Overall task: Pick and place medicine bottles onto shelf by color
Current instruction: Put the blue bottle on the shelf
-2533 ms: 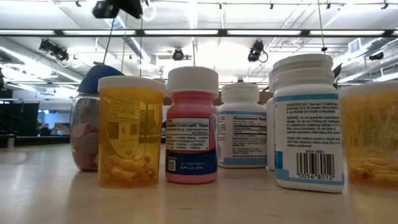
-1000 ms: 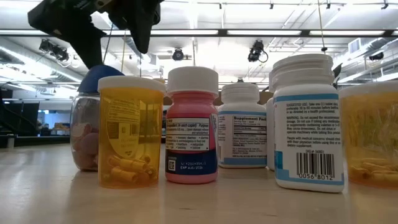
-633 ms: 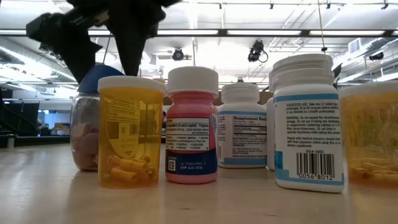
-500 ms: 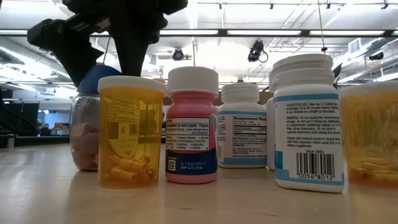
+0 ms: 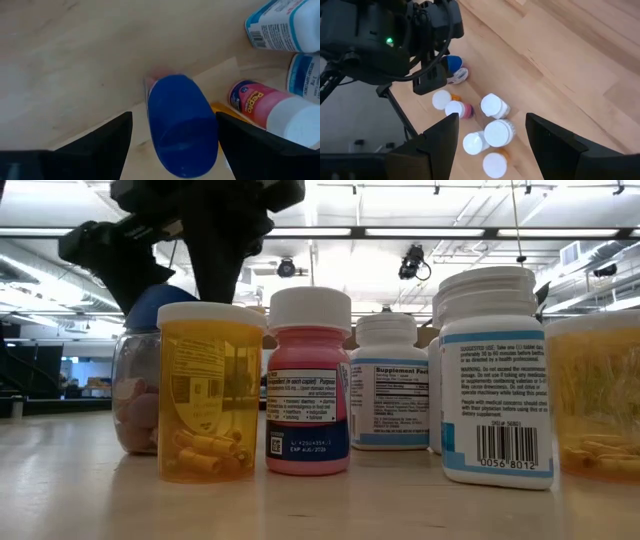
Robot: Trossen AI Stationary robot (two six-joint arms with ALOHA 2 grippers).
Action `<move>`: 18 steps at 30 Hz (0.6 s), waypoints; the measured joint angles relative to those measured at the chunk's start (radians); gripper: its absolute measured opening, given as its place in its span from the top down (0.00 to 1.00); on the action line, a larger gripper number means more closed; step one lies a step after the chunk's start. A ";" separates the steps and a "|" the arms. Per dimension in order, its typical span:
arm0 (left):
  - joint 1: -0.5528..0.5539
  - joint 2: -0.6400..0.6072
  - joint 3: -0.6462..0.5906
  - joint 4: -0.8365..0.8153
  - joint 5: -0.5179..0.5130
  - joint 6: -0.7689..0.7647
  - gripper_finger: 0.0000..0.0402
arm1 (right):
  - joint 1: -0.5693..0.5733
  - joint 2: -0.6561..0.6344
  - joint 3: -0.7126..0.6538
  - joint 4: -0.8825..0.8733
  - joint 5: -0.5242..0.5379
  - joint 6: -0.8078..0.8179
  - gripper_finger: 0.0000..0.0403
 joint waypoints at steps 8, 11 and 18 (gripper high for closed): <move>0.021 0.000 0.000 0.000 0.036 0.030 0.35 | 0.000 0.000 0.000 0.000 0.000 -0.009 0.41; 0.017 0.000 0.000 0.005 0.049 0.024 0.41 | 0.000 0.000 0.000 0.000 0.000 -0.009 0.41; 0.014 0.000 0.000 0.007 0.098 0.001 0.45 | 0.000 0.000 0.000 0.000 0.000 -0.010 0.41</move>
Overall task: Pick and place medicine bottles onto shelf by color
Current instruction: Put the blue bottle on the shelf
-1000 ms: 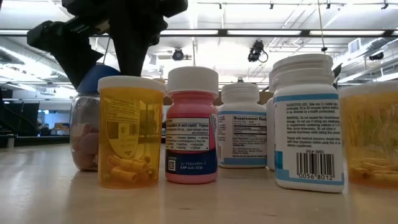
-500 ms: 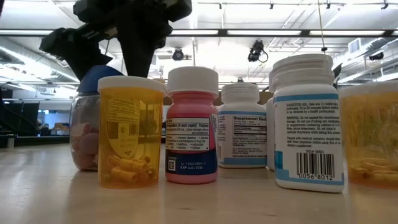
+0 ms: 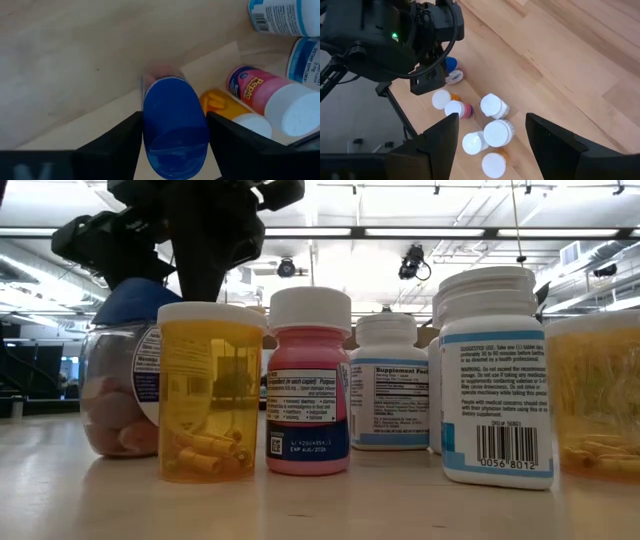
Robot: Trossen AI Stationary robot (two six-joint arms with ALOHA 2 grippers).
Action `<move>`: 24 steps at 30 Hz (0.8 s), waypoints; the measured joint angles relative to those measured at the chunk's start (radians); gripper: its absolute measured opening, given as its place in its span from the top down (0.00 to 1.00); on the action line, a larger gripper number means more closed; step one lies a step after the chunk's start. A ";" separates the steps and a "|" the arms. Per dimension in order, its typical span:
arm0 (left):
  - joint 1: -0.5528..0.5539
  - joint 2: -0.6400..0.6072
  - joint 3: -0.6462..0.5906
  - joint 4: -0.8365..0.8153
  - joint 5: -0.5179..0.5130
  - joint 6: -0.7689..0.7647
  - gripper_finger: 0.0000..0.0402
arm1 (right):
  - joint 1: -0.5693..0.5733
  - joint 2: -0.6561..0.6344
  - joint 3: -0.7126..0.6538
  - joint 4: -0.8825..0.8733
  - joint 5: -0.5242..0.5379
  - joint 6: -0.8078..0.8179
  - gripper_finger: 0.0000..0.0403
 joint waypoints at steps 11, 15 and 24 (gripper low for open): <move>-0.005 -0.001 -0.001 0.000 0.075 0.000 0.34 | 0.000 0.000 0.000 0.000 0.000 -0.010 0.41; -0.011 -0.001 -0.001 0.000 0.070 0.022 0.32 | 0.000 0.000 0.000 0.000 0.000 -0.014 0.41; -0.011 -0.001 -0.001 0.000 0.042 0.054 0.34 | 0.000 0.000 0.000 0.000 0.000 -0.014 0.41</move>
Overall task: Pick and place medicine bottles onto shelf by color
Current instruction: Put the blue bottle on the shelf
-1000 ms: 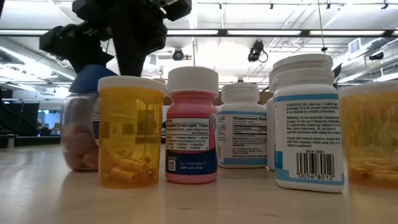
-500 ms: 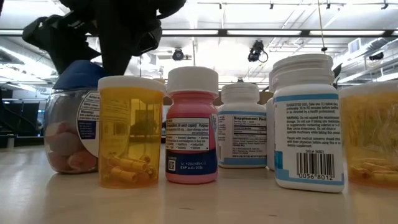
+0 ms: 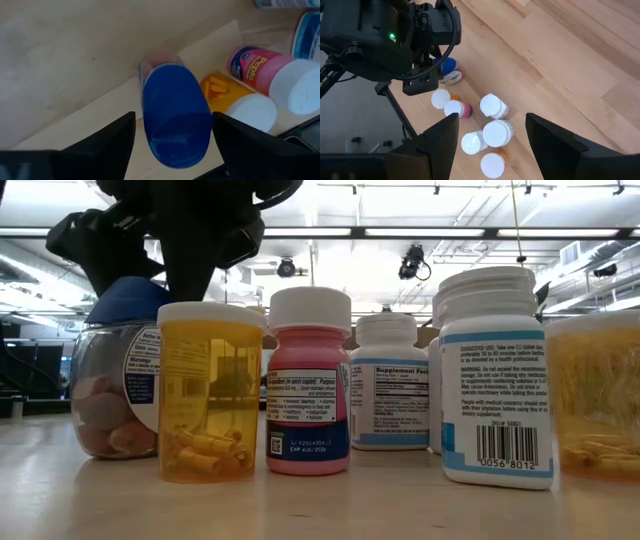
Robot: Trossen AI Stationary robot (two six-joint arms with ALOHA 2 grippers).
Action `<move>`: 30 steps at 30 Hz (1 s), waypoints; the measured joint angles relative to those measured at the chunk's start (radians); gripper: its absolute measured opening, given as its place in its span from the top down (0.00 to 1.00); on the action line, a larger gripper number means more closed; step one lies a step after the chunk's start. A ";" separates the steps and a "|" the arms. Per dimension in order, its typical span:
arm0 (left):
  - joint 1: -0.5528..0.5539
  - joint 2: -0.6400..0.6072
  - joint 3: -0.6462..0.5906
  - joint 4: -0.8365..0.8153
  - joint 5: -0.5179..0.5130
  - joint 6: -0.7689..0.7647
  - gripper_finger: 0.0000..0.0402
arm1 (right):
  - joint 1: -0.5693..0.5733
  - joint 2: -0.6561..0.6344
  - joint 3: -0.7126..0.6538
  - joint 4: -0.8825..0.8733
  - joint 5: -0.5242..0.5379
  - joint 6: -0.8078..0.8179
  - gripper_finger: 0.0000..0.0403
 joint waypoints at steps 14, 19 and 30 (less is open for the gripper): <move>0.007 -0.001 0.000 -0.002 0.011 0.032 0.53 | 0.000 0.000 0.000 0.000 0.000 -0.016 0.41; 0.022 -0.008 0.000 -0.031 0.055 0.094 0.51 | 0.000 0.000 0.000 0.000 0.000 -0.024 0.41; 0.176 -0.159 0.000 -0.207 0.053 0.277 0.51 | 0.000 0.000 0.000 0.005 0.002 -0.020 0.41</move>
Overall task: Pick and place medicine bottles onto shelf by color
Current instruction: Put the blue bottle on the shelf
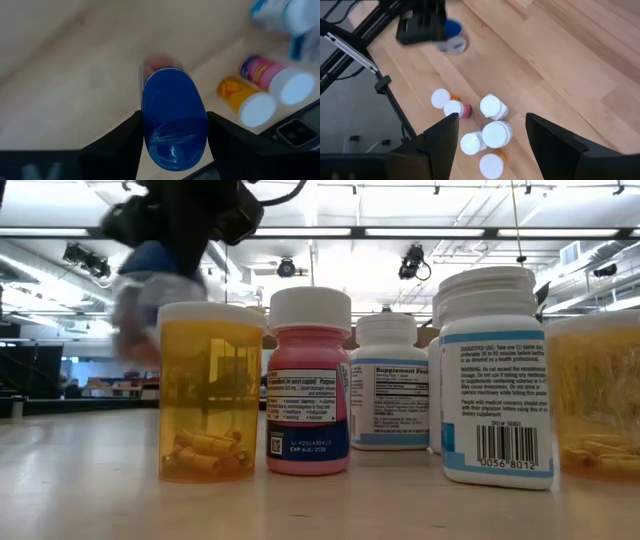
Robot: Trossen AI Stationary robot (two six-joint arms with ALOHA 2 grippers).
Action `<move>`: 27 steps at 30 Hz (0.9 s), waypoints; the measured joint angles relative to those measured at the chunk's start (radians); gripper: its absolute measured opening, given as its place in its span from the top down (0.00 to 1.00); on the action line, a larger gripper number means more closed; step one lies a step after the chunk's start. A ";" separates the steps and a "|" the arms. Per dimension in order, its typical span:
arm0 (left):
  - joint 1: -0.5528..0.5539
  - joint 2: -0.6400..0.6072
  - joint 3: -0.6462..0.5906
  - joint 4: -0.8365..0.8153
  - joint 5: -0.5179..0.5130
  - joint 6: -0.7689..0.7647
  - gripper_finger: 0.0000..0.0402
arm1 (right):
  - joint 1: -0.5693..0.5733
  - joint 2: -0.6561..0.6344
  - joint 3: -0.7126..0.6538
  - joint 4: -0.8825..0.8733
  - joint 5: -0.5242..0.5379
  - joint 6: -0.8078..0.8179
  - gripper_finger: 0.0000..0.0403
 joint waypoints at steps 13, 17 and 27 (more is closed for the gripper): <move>0.350 -0.206 0.008 -0.115 -0.004 0.190 0.50 | 0.000 0.000 0.000 0.025 0.010 0.020 0.41; 0.422 -0.229 0.091 -0.150 -0.014 0.240 0.50 | 0.000 0.000 0.000 0.025 0.030 0.020 0.41; 0.598 -0.172 0.370 -0.373 -0.138 0.422 0.50 | 0.000 0.000 0.000 0.025 0.065 0.017 0.41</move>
